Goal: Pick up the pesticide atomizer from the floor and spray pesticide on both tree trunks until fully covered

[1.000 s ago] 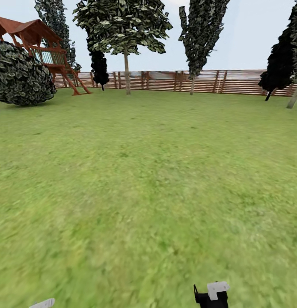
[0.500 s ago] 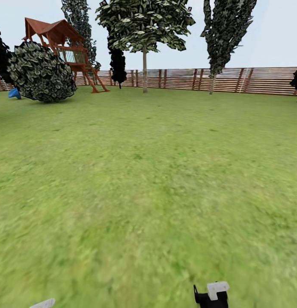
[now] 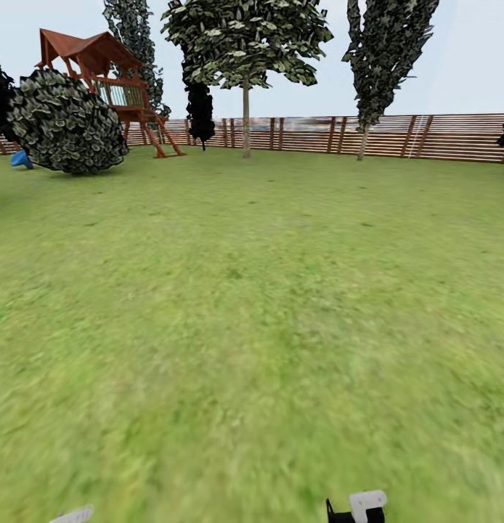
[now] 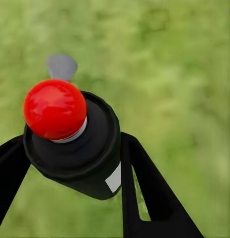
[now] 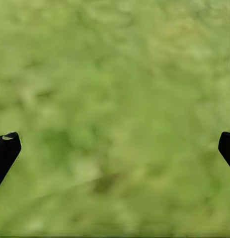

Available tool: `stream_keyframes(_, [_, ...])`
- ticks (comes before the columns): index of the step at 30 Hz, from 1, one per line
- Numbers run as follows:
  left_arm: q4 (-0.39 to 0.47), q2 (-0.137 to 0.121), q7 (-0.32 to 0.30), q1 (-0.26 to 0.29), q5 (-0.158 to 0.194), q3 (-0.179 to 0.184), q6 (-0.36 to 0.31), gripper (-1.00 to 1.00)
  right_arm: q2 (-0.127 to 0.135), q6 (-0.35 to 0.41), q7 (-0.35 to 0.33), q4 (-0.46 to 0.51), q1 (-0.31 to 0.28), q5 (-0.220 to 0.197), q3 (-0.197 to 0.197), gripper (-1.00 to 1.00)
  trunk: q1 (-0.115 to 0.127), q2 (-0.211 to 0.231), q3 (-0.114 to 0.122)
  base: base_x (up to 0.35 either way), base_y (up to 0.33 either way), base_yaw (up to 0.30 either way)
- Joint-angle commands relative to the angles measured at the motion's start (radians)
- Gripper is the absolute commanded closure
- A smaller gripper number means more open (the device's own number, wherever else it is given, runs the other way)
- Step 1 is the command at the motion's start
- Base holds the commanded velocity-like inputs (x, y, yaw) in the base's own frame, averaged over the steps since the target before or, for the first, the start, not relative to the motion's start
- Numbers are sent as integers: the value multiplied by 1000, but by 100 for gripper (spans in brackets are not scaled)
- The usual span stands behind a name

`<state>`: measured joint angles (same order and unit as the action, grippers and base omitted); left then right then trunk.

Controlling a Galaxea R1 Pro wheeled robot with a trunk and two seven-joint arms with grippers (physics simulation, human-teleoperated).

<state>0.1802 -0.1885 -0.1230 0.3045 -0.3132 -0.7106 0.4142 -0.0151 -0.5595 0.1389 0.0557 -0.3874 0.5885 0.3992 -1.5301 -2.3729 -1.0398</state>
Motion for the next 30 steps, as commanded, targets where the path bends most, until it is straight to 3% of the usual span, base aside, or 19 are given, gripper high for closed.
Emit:
stream_keyframes(1, [-1,0,-6,1,-6,-9,3,100,0,4,6,-16,2,10,4,-100,0,0,-1,338,0,0])
stream_keyframes(30, [0,-3,-7,1,-7,-9,3,100,0,12,7,-30,44,10,4,-100,0,0,-1,338,0,-17])
